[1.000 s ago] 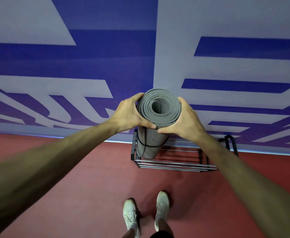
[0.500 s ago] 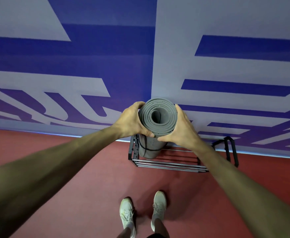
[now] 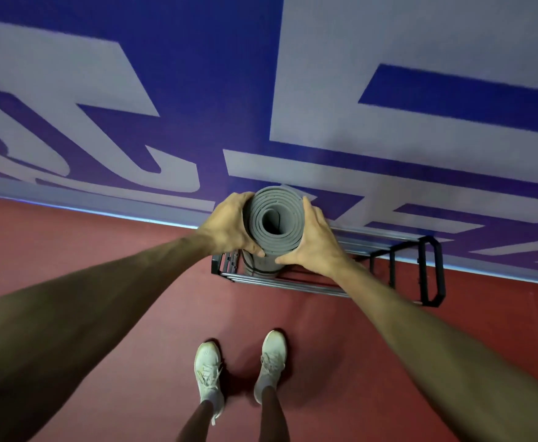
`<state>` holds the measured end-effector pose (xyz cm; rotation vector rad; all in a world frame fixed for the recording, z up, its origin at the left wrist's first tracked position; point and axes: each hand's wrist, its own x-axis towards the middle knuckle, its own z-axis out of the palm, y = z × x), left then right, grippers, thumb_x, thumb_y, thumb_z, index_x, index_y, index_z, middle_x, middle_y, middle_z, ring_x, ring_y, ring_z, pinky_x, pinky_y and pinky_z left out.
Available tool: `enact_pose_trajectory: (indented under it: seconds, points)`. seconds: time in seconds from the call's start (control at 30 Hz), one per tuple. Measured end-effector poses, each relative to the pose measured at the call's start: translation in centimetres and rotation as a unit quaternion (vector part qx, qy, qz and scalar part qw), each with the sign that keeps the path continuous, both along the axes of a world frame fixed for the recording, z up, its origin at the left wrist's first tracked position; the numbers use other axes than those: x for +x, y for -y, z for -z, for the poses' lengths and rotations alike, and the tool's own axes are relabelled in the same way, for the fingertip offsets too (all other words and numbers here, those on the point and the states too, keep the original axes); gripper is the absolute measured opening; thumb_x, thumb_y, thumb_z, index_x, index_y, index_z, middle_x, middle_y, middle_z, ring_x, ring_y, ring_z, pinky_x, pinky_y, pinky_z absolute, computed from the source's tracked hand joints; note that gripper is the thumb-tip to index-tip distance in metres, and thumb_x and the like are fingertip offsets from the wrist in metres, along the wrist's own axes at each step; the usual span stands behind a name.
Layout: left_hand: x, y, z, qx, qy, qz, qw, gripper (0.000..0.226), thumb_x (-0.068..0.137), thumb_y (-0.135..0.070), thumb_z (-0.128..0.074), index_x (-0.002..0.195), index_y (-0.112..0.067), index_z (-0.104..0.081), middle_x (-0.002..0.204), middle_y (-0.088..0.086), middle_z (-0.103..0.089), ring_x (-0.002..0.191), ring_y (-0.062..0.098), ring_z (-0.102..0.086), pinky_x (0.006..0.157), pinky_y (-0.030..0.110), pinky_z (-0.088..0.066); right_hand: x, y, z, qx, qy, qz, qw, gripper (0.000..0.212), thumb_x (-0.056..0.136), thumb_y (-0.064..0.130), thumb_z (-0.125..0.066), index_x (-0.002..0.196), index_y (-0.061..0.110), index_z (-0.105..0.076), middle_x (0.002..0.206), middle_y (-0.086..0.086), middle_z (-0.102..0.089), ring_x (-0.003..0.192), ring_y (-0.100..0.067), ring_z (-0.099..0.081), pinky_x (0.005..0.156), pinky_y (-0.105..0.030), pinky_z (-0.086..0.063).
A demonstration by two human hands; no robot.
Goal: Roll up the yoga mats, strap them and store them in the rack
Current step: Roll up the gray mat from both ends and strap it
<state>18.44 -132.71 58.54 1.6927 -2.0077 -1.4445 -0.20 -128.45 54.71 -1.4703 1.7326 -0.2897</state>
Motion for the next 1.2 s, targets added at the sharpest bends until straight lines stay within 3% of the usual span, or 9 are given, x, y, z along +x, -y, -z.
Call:
enact_pose_trajectory:
  seconds: [0.1,0.2,0.37,0.53,0.67,0.77,1.0,1.13,1.2]
  points:
    - [-0.3,-0.1,2.7,0.002,0.005,-0.001,1.000,0.102,0.044,-0.006,-0.095,0.133,-0.008,-0.045,0.095,-0.022,-0.043,0.099,0.003,-0.043,0.072,-0.005,-0.029,-0.1,-0.3,2.4,0.001,0.006,0.008,1.000,0.139,0.051,0.026,-0.095,0.154,0.012,-0.003,0.156,-0.006,-0.017,0.144,-0.020,-0.018,0.116,-0.033,-0.023]
    - [-0.1,-0.2,5.2,-0.005,0.017,0.001,1.000,0.105,0.043,-0.006,-0.095,0.135,-0.008,-0.045,0.106,-0.011,-0.043,0.101,0.004,-0.042,0.081,0.005,-0.030,0.4,-0.6,4.9,-0.014,0.016,0.017,1.000,0.138,0.044,0.028,-0.097,0.152,0.016,-0.011,0.152,-0.005,-0.024,0.141,-0.020,-0.026,0.115,-0.040,-0.031]
    - [0.3,0.2,9.6,-0.022,0.030,0.012,0.999,0.107,0.033,-0.020,-0.098,0.128,-0.018,-0.048,0.117,-0.005,-0.051,0.104,0.008,-0.051,0.094,0.023,-0.044,0.8,-0.5,8.9,-0.045,0.038,0.024,0.998,0.134,0.041,0.028,-0.097,0.148,0.021,-0.018,0.146,-0.002,-0.029,0.136,-0.017,-0.031,0.112,-0.036,-0.034]
    - [0.9,-0.2,13.0,-0.018,0.056,0.011,0.998,0.120,0.036,-0.019,-0.098,0.140,-0.012,-0.038,0.127,0.000,-0.048,0.115,0.013,-0.047,0.101,0.021,-0.036,1.7,-0.8,12.7,-0.050,0.049,0.019,0.997,0.128,0.043,0.035,-0.096,0.147,0.021,-0.022,0.143,-0.001,-0.034,0.133,-0.014,-0.034,0.109,-0.034,-0.037]
    - [1.5,-0.5,14.8,-0.005,0.042,-0.023,0.999,0.114,0.042,-0.009,-0.095,0.140,-0.013,-0.038,0.129,0.002,-0.046,0.113,0.012,-0.046,0.087,0.001,-0.032,2.0,-0.9,14.5,-0.065,0.060,0.022,0.996,0.127,0.043,0.042,-0.096,0.146,0.022,-0.024,0.143,0.001,-0.035,0.133,-0.010,-0.031,0.108,-0.025,-0.033]
    - [2.0,0.0,14.9,-0.018,0.065,-0.022,0.997,0.118,0.041,-0.009,-0.095,0.142,-0.012,-0.034,0.134,0.006,-0.044,0.124,0.019,-0.043,0.094,0.012,-0.028,2.4,-0.3,14.8,-0.057,0.060,0.021,0.996,0.131,0.044,0.039,-0.096,0.149,0.020,-0.020,0.147,0.001,-0.031,0.136,-0.010,-0.028,0.109,-0.024,-0.030]
    - [2.3,-1.9,14.3,0.034,0.086,-0.035,0.995,0.126,0.056,0.001,-0.089,0.152,-0.014,-0.008,0.146,0.010,-0.023,0.133,0.024,-0.034,0.087,0.008,-0.028,2.7,-1.4,13.5,0.009,0.068,0.000,0.998,0.135,0.055,0.019,-0.093,0.154,0.019,-0.001,0.156,-0.004,-0.016,0.145,-0.017,-0.017,0.117,-0.034,-0.022]
    - [2.7,-2.8,12.8,0.046,0.095,-0.065,0.992,0.109,0.065,-0.007,-0.085,0.150,-0.017,-0.018,0.144,0.009,-0.028,0.129,0.022,-0.039,0.096,0.014,-0.028,1.4,-1.5,11.9,0.044,0.052,0.002,0.998,0.122,0.066,0.015,-0.087,0.155,0.019,-0.003,0.159,-0.003,-0.018,0.146,-0.017,-0.019,0.118,-0.034,-0.022]
    - [2.6,-3.2,11.4,0.052,0.103,-0.104,0.988,0.085,0.073,-0.013,-0.080,0.144,-0.017,-0.034,0.135,0.010,-0.037,0.123,0.023,-0.046,0.102,0.025,-0.037,0.8,-1.6,10.9,0.032,0.042,0.021,0.998,0.098,0.075,0.014,-0.081,0.152,0.017,-0.020,0.154,-0.004,-0.031,0.141,-0.020,-0.031,0.115,-0.036,-0.029]
